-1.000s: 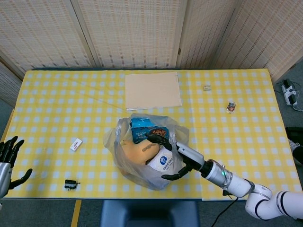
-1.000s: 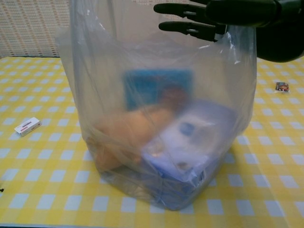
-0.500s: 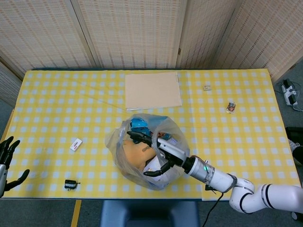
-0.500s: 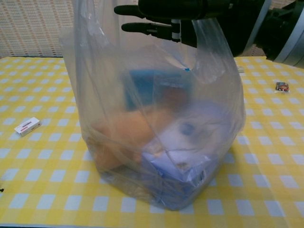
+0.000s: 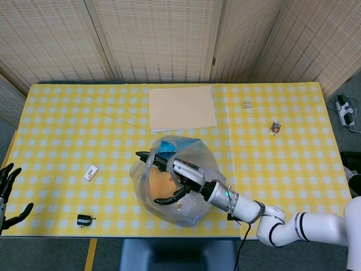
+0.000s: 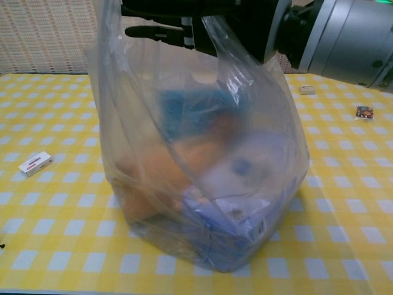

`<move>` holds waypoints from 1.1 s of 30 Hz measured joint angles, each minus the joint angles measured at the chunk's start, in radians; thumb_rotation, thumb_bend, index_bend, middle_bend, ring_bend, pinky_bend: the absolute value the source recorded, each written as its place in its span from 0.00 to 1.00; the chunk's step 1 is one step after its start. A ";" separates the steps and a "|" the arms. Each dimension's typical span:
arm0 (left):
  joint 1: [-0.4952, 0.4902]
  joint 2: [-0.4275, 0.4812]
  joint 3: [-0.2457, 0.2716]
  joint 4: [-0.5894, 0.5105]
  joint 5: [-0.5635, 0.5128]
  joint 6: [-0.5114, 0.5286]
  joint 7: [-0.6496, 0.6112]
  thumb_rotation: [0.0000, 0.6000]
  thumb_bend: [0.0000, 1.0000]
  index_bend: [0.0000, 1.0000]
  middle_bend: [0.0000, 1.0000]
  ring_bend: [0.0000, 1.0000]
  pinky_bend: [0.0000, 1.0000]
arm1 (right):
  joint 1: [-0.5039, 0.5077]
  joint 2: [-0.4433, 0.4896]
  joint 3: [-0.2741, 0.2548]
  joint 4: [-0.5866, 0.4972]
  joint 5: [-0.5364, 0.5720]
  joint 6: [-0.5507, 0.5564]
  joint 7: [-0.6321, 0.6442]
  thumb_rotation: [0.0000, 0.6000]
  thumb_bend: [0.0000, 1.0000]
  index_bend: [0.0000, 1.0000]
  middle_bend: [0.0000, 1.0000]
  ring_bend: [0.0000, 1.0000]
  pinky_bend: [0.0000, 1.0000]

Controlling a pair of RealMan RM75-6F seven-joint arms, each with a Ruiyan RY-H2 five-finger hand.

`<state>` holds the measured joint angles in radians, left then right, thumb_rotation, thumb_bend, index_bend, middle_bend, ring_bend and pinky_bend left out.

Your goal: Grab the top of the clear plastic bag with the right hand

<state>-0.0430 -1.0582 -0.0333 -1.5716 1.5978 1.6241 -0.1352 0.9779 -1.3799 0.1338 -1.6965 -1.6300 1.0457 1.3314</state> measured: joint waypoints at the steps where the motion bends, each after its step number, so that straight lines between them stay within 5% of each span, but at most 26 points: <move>1: 0.000 0.001 0.000 0.000 0.000 0.000 -0.002 1.00 0.31 0.01 0.00 0.00 0.00 | 0.005 -0.005 0.004 0.003 0.002 -0.004 0.002 1.00 0.28 0.00 0.00 0.00 0.00; 22: -0.004 0.006 -0.003 0.007 -0.003 -0.007 -0.021 1.00 0.31 0.01 0.00 0.00 0.00 | 0.107 -0.128 0.108 0.099 0.041 -0.038 0.094 1.00 0.27 0.00 0.02 0.07 0.00; 25: -0.003 0.006 -0.003 0.008 -0.002 -0.005 -0.020 1.00 0.31 0.01 0.00 0.00 0.00 | 0.110 -0.143 0.121 0.107 0.057 -0.032 0.137 1.00 0.27 0.03 0.12 0.14 0.07; 33: 0.006 0.008 -0.006 0.010 -0.007 0.010 -0.028 1.00 0.31 0.01 0.00 0.00 0.00 | 0.103 -0.194 0.197 0.117 0.171 -0.028 0.319 1.00 0.27 0.37 0.44 0.41 0.33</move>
<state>-0.0366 -1.0504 -0.0392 -1.5617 1.5906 1.6340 -0.1634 1.0807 -1.5740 0.3307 -1.5796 -1.4594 1.0178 1.6500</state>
